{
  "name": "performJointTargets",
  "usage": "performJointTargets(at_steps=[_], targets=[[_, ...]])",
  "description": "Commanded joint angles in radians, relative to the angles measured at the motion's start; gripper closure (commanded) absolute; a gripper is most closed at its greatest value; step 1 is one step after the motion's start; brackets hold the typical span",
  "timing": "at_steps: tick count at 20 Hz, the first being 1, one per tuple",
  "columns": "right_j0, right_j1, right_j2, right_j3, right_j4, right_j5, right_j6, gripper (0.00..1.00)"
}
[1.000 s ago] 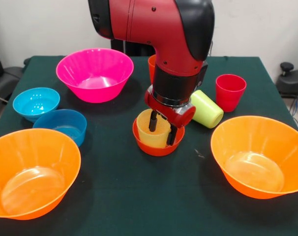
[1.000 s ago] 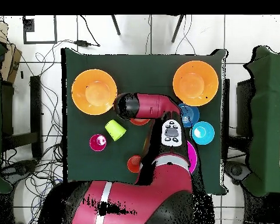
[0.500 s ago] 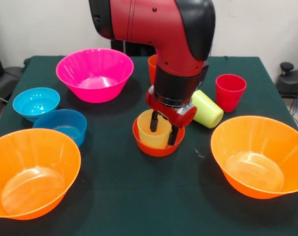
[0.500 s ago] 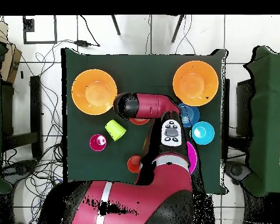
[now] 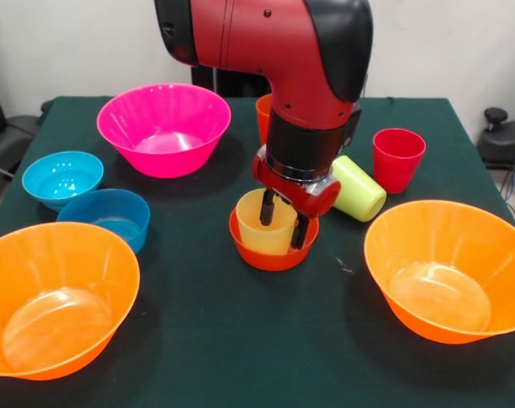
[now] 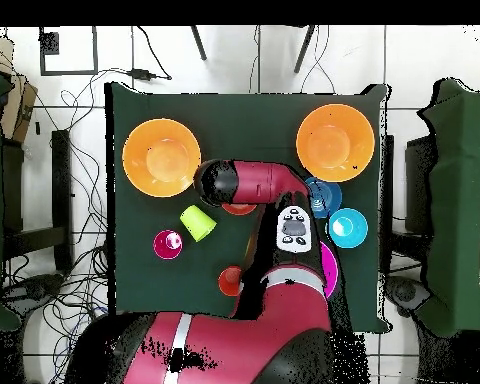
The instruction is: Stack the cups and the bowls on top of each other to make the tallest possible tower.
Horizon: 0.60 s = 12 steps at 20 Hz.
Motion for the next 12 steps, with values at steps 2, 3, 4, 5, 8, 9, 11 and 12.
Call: performJointTargets(at_steps=[2, 3, 4, 5, 8, 9, 11, 12], targets=[[-0.006, -0.156, 0.113, 0.077, -0.002, 0.076, -0.086, 0.00], [-0.006, -0.171, 0.112, 0.082, -0.002, 0.081, -0.089, 0.00], [-0.011, -0.187, 0.118, 0.084, 0.003, 0.101, -0.098, 0.00], [-0.014, -0.197, 0.122, 0.089, 0.006, 0.109, -0.101, 0.00], [-0.028, -0.229, 0.138, 0.111, 0.013, 0.123, -0.113, 0.00], [-0.029, -0.233, 0.138, 0.111, 0.012, 0.123, -0.114, 0.00], [-0.040, -0.227, 0.144, 0.092, 0.012, 0.139, -0.121, 0.00], [-0.040, -0.227, 0.145, 0.090, 0.010, 0.139, -0.119, 0.00]])
